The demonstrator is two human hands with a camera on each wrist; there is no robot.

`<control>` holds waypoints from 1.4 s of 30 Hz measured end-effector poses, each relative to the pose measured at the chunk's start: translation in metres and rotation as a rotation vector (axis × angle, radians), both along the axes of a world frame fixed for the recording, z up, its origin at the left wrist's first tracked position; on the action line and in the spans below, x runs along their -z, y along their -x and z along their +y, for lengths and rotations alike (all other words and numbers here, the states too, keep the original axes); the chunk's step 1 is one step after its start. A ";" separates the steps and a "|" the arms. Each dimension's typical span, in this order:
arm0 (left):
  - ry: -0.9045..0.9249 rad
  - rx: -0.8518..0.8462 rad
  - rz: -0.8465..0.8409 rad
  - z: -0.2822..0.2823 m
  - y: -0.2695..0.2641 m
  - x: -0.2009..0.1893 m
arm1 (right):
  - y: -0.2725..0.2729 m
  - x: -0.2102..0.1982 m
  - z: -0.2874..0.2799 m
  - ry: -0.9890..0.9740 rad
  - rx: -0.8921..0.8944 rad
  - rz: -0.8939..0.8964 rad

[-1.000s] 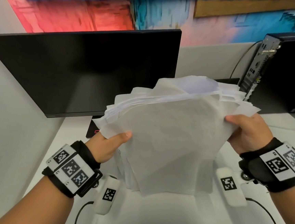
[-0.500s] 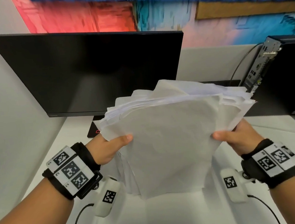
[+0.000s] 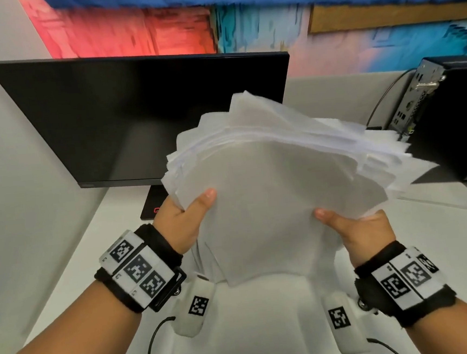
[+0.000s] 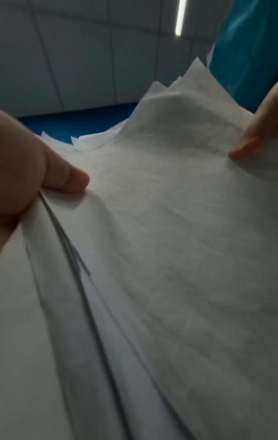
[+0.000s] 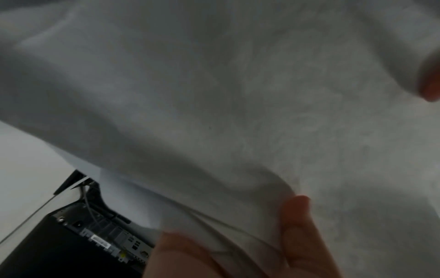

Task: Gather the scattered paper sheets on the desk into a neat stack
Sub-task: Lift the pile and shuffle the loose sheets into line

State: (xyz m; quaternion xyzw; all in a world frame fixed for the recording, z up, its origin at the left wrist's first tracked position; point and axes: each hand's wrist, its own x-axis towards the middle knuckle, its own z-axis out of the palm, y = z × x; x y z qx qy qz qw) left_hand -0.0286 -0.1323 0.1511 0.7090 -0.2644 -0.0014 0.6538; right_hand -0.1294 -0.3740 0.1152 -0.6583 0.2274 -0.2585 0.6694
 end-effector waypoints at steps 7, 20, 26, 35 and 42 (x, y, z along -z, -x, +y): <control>-0.110 0.017 -0.043 0.010 -0.010 0.008 | 0.003 0.009 -0.002 0.005 -0.343 -0.057; 0.028 -0.052 -0.139 0.009 -0.008 -0.054 | -0.001 0.001 -0.011 0.041 -0.412 -0.128; -0.093 -0.118 -0.279 -0.022 0.001 -0.082 | -0.003 0.003 -0.008 -0.001 -0.408 -0.153; -0.239 -0.227 -0.447 -0.033 -0.003 -0.078 | 0.003 0.001 -0.007 -0.001 -0.428 -0.147; -0.166 -0.208 -0.319 -0.033 0.000 -0.082 | 0.004 0.001 -0.003 0.007 -0.413 -0.172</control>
